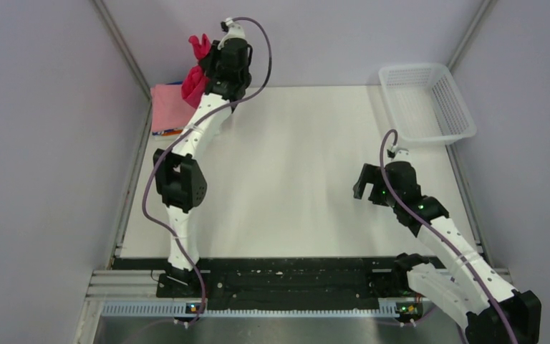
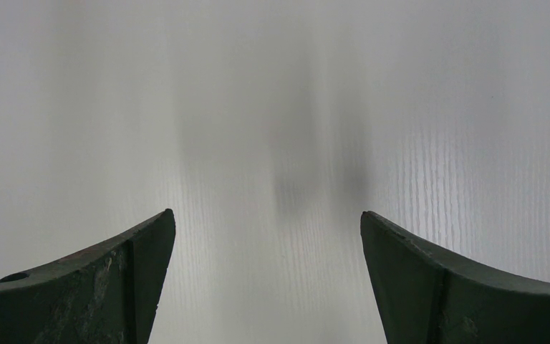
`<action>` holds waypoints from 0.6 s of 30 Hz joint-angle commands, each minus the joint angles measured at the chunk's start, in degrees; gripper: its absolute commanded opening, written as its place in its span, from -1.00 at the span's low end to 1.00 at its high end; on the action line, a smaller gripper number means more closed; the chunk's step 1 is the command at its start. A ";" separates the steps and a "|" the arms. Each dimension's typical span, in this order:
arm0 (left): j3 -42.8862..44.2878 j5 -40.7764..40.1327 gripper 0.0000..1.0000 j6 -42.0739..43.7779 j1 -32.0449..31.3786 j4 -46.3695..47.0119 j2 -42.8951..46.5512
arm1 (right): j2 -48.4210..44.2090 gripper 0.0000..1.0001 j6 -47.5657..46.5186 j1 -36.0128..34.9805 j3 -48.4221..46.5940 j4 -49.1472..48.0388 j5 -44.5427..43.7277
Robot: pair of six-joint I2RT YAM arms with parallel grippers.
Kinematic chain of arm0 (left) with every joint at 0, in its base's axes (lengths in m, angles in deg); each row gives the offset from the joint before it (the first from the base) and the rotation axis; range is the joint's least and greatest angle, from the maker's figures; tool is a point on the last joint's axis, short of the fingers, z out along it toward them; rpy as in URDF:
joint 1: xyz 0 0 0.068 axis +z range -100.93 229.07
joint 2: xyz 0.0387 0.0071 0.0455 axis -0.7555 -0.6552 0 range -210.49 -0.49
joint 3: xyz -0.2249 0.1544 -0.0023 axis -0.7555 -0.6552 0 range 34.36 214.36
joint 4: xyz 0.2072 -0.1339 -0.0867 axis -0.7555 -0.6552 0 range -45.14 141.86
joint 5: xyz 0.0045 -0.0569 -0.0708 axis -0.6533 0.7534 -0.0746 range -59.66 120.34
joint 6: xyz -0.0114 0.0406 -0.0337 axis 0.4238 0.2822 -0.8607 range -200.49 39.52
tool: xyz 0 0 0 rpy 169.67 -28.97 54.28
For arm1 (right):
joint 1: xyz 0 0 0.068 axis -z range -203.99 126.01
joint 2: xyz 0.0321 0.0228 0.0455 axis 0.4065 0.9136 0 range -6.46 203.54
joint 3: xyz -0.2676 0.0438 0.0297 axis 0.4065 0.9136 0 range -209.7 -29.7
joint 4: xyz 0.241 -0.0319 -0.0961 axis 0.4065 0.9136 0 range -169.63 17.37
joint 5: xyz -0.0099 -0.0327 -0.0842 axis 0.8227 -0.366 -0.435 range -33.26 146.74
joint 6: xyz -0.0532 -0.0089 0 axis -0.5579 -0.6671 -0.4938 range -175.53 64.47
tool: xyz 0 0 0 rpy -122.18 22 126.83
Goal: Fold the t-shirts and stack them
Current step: Put the neatly folded tshirt into the corner of the board with the left arm
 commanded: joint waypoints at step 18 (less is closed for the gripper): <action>10.10 20.30 -1.00 -16.61 15.04 -6.61 -9.54 | 1.92 0.97 1.02 0.50 -0.75 -1.71 -3.33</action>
